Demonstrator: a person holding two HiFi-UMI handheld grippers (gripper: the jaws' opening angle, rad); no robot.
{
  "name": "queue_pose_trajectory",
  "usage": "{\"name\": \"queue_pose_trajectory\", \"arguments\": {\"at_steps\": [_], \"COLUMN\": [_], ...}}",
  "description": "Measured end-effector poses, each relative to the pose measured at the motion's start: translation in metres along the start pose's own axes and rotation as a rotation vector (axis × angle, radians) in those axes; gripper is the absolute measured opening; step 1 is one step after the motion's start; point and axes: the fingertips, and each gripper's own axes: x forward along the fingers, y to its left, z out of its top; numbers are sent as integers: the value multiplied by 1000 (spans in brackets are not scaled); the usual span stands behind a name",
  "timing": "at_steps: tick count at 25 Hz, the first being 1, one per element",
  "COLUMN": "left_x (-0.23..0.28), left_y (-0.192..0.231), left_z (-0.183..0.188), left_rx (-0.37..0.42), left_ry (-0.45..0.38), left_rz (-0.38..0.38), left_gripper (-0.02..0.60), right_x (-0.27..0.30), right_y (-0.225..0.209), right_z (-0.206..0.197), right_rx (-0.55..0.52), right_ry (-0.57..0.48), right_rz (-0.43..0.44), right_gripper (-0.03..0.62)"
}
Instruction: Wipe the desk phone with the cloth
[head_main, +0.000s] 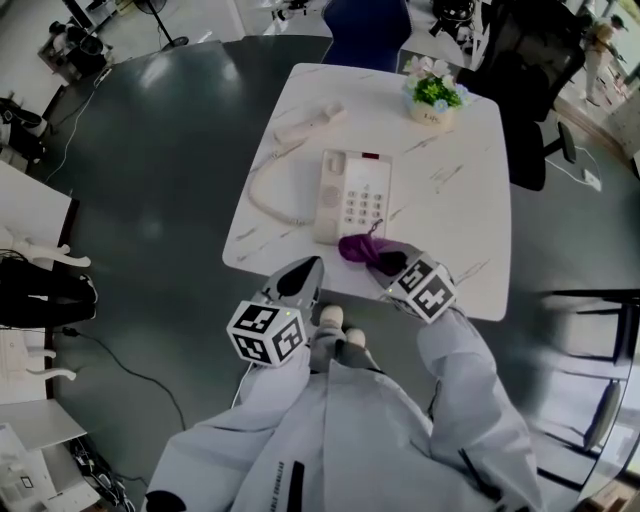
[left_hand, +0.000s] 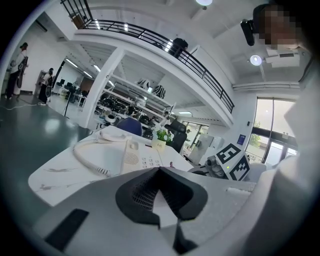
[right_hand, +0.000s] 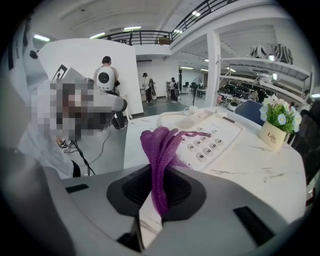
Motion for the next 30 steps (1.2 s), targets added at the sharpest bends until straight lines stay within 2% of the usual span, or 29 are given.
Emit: {"name": "queue_pose_trajectory", "arguments": {"at_steps": [6, 13, 22, 30], "left_x": [-5, -9, -10, 2], "left_y": [-2, -8, -7, 9], "left_z": [11, 25, 34, 38], "left_rx": [13, 35, 60, 58], "left_ry": [-37, -73, -76, -58], "left_rz": [19, 26, 27, 6], "left_gripper": [-3, -3, -3, -3], "right_x": [-25, -54, -73, -71], "right_y": [-4, -13, -28, -49], "right_z": [22, 45, 68, 87], "right_rx": [74, 159, 211, 221], "right_ry": [-190, -357, -486, -520], "right_rz": [-31, -75, -129, -197], "right_gripper": [38, 38, 38, 38]}}
